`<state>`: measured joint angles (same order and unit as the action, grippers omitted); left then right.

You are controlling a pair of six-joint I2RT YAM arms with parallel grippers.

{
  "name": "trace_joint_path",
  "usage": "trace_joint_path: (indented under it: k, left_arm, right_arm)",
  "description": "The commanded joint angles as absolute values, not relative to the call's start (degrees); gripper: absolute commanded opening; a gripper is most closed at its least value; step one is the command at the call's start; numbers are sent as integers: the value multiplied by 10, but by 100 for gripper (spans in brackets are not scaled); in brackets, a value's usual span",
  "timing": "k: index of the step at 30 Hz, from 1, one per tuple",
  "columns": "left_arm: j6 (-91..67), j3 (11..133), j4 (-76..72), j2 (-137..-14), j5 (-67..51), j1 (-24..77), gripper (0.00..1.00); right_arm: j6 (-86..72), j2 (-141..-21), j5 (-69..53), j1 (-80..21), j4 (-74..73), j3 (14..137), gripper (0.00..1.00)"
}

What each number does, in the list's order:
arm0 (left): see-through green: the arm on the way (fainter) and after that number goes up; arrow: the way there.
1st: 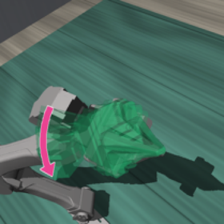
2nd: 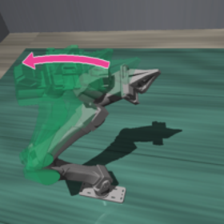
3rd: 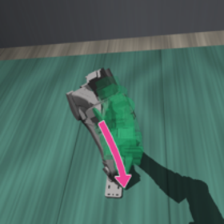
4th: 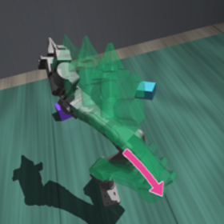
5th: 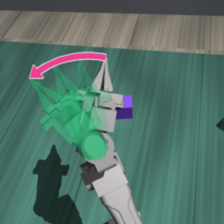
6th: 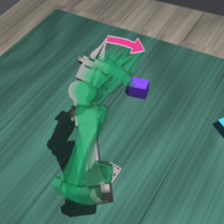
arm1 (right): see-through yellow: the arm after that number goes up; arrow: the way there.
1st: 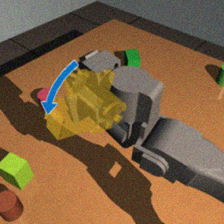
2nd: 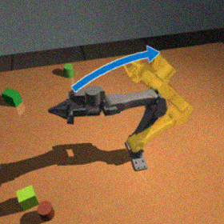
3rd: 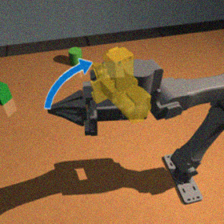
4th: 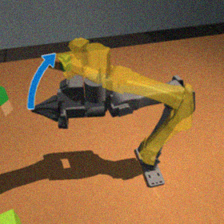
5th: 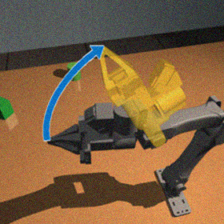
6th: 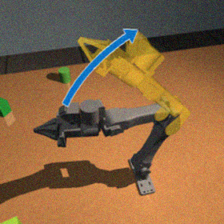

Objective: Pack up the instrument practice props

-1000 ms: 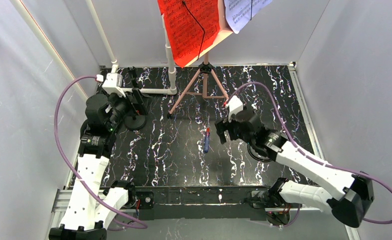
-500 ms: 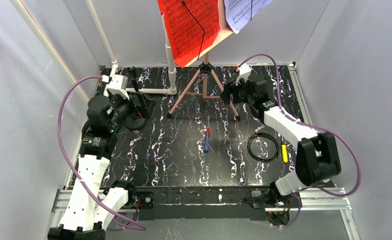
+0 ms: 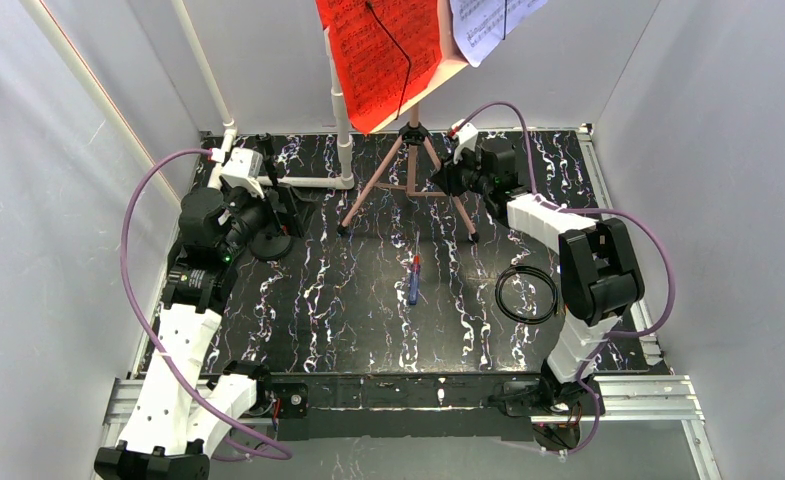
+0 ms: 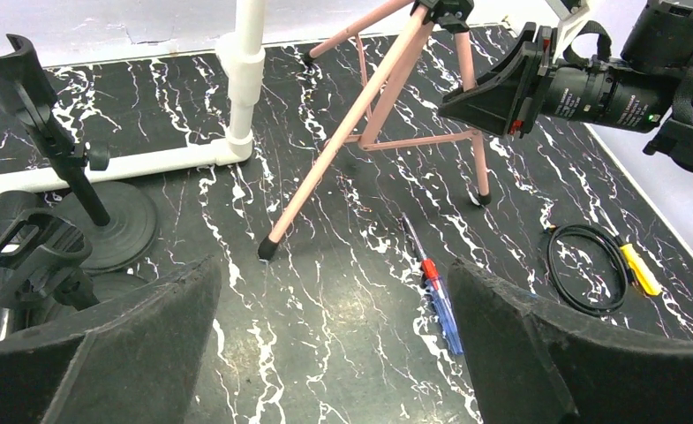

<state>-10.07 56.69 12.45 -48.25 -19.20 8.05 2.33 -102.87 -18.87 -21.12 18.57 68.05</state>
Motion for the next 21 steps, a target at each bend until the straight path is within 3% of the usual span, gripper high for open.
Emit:
trace_joint_path:
  k: [1,7,21]
  left_arm:
    - [-95,564,116,-483,-210,83,98]
    - [-96,561,113,-479,-213,83,98]
    - [-95,557,108,-466,-217,83,98]
  right_arm:
    - [47,-999,-201,-212,207,666,23]
    - [50,-942,-183,-212,194,609,12]
    - [9,-810,-167,-213,161,481,10]
